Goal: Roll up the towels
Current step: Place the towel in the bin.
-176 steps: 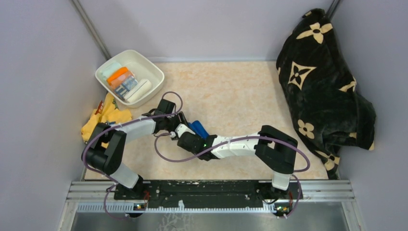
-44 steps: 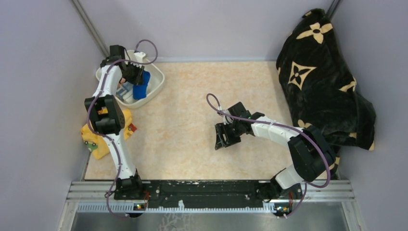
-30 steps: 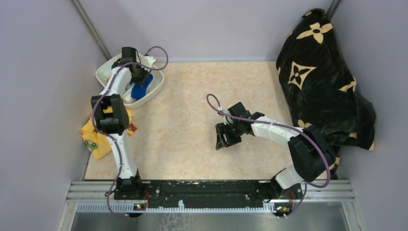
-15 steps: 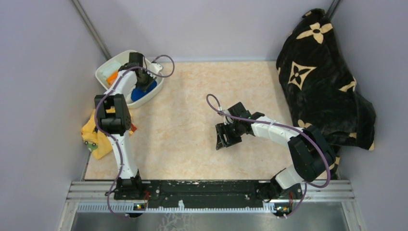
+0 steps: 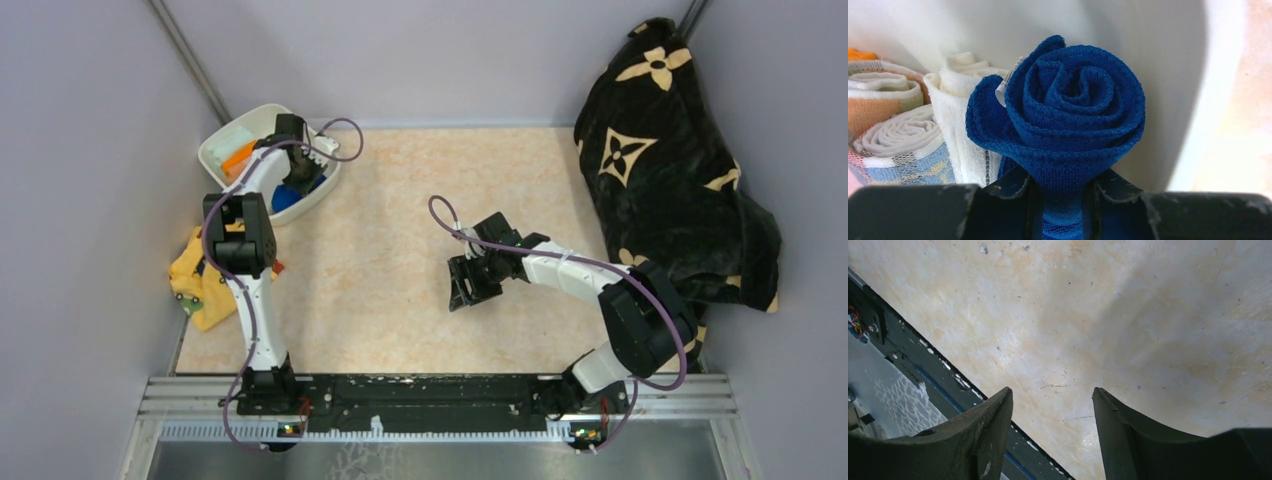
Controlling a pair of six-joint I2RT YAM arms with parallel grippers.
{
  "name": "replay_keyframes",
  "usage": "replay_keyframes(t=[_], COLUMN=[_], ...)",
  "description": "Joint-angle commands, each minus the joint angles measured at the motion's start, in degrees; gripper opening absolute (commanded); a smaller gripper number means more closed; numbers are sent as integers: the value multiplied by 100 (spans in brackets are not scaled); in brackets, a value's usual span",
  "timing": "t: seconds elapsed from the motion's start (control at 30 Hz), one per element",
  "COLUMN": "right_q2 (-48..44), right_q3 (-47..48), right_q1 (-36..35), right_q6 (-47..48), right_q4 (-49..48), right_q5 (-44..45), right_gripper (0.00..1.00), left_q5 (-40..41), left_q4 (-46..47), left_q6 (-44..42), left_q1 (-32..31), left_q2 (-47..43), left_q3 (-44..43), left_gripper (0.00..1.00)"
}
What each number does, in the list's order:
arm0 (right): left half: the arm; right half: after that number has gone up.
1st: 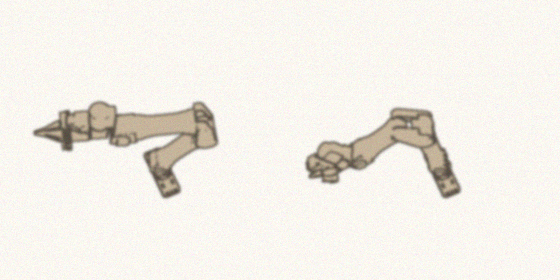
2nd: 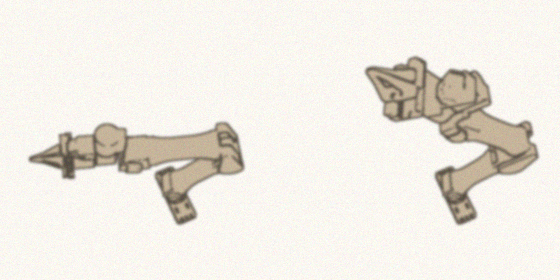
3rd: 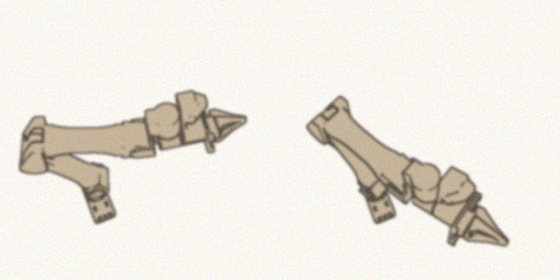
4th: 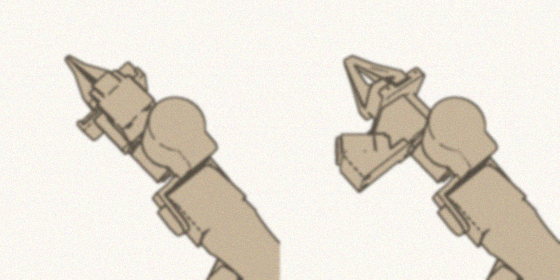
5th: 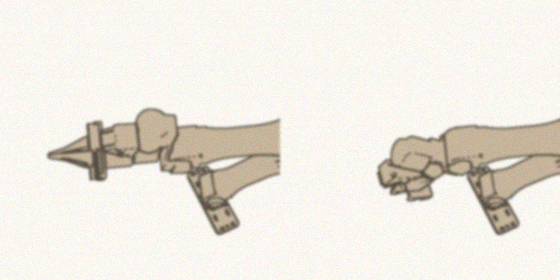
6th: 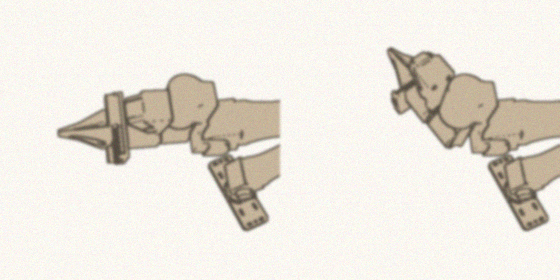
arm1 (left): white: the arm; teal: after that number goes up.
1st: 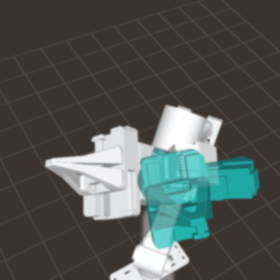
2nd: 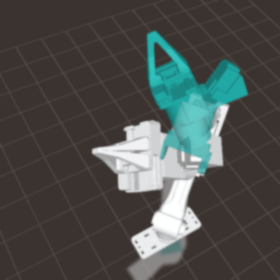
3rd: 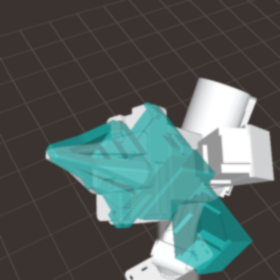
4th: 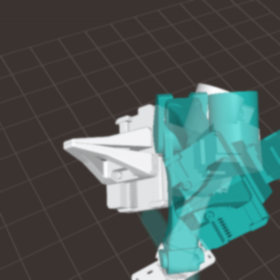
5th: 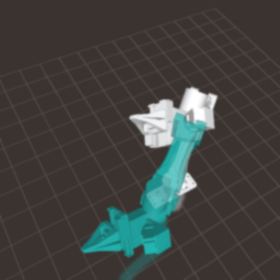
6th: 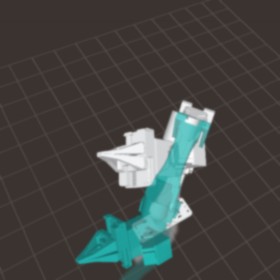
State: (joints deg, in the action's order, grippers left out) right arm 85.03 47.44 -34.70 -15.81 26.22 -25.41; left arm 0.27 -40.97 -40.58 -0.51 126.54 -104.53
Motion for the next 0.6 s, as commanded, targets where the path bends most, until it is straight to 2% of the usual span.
replay_keyframes(t=[0.0,0.3,0.43,0.5,0.57], right_q2=[-13,-22,-75,-98,-122], right_q3=[187,195,167,136,138], right_q1=[7,7,7,7,7], right_q6=[135,251,289,293,309], right_q4=[-117,-111,-118,-148,-127], right_q5=[57,150,206,227,265], right_gripper=[59,59,59,59,59], left_q5=[871,1508,1550,1427,1402], left_q4=[-1166,-1876,-1522,-1294,-1331], left_q6=[930,1892,1863,1760,1830], left_q1=[95,83,98,102,101], left_q2=[685,631,448,529,682], left_q3=[148,-96,327,531,538], left_gripper=[0,0,1,6,17])
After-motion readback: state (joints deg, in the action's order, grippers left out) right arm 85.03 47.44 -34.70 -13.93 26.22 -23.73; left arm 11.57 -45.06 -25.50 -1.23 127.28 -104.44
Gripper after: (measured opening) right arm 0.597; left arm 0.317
